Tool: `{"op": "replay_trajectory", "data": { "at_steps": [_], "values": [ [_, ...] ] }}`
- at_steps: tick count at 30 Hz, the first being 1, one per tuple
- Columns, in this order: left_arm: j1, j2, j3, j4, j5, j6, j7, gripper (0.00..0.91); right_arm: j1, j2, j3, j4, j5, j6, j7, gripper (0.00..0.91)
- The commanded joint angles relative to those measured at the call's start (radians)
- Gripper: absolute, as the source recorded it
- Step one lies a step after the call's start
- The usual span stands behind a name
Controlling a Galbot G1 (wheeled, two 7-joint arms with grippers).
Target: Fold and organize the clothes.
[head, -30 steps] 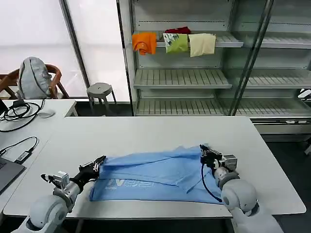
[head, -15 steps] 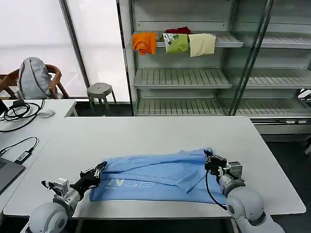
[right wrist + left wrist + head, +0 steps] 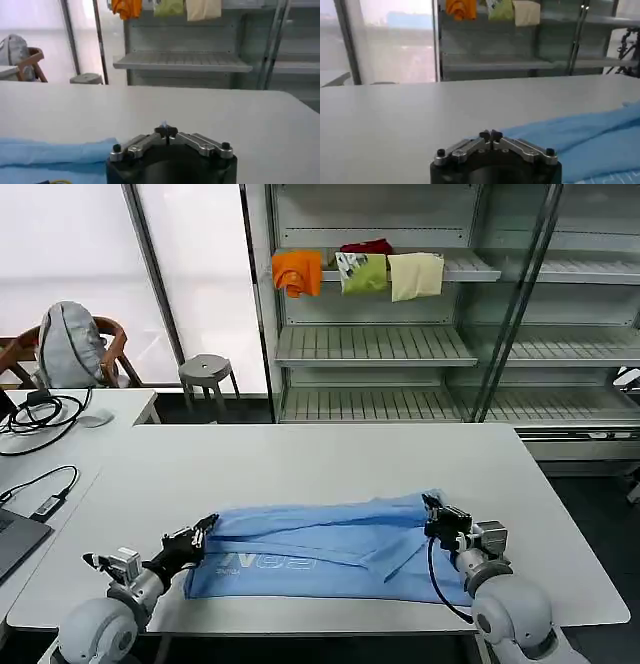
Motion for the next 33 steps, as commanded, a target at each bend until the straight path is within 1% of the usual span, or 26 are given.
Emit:
{"op": "replay_trajectory", "data": {
  "at_steps": [1,3,9,18,19,28,33],
  "values": [
    [-0.014,0.001,0.008,0.017,0.0,-0.001,0.002,0.01,-0.03,-0.005,0.018,0.029,0.014,0.0,-0.001,0.0],
    [-0.016,0.0,0.012,0.016,0.0,-0.001,0.001,0.02,-0.04,-0.004,0.015,0.036,0.013,0.0,-0.002,0.0],
    [-0.013,0.002,0.01,0.011,0.0,-0.001,0.002,0.01,-0.051,0.003,0.008,0.032,0.007,0.0,-0.001,0.0],
    [0.002,-0.002,-0.006,-0.001,-0.001,-0.001,0.003,0.02,-0.073,-0.008,0.021,0.067,0.01,0.0,-0.003,0.0],
    [0.003,-0.002,-0.007,-0.002,-0.001,0.0,0.004,0.01,-0.076,-0.009,0.022,0.067,0.01,0.0,-0.005,0.0],
    [0.014,-0.005,-0.005,-0.004,0.0,0.0,0.007,0.02,-0.086,-0.009,0.02,0.049,0.01,0.0,-0.007,0.0],
    [0.024,-0.003,-0.013,-0.012,0.0,0.003,0.007,0.01,-0.082,-0.006,0.018,0.038,0.009,0.001,-0.007,0.0]
  ]
}}
